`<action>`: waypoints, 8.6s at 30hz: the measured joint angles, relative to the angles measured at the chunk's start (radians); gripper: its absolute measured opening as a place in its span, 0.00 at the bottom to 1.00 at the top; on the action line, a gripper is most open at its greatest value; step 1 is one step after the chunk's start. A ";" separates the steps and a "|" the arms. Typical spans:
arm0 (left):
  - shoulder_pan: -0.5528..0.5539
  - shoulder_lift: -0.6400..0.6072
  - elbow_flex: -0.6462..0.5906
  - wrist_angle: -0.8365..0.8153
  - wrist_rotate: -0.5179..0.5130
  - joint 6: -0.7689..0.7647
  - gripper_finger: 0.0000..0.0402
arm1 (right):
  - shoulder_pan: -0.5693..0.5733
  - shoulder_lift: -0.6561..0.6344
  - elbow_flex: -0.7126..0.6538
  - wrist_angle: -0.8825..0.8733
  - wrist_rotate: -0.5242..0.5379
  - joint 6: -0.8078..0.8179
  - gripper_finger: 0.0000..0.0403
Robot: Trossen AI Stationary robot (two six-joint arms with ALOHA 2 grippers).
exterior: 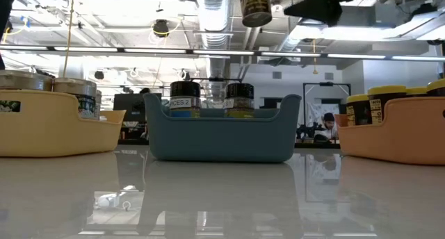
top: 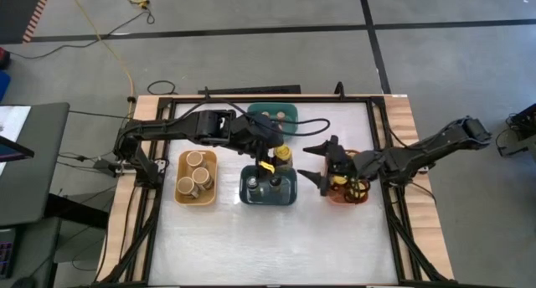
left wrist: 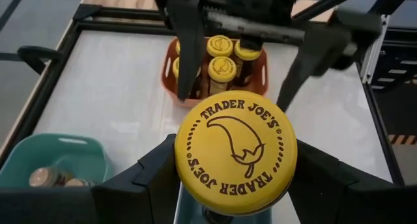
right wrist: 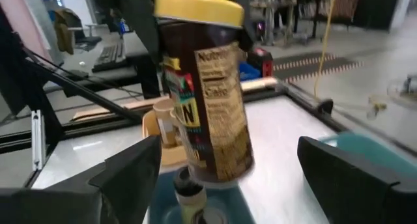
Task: Sort spices by type
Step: Put the yellow seasoning into the orange bin
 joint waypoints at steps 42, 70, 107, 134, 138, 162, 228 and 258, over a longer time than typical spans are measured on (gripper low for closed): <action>-0.001 -0.001 0.000 0.030 -0.006 -0.100 0.63 | -0.078 0.215 0.145 0.049 -0.073 -0.039 0.56; -0.005 -0.001 0.000 0.020 -0.043 -0.101 0.78 | -0.081 0.209 0.145 0.054 -0.061 -0.072 0.56; -0.001 -0.001 0.000 0.056 -0.017 -0.008 0.78 | -0.081 0.183 0.145 0.027 -0.066 -0.075 0.57; 0.011 -0.014 0.000 0.036 -0.061 -0.015 0.78 | -0.076 0.184 0.145 0.027 -0.066 -0.075 0.58; 0.010 -0.019 0.000 -0.021 -0.062 -0.030 0.78 | -0.076 0.184 0.145 0.027 -0.066 -0.075 0.58; -0.062 -0.364 -0.338 -0.043 -0.313 -0.201 0.78 | -0.080 0.184 0.145 0.028 -0.066 -0.075 0.58; 0.074 -0.380 -1.068 1.323 0.185 -0.022 0.78 | -0.100 0.180 0.197 0.068 -0.063 0.034 0.58; 0.058 -0.357 -1.068 1.374 0.147 -0.211 0.78 | -0.086 0.176 0.197 0.043 -0.132 -0.022 0.58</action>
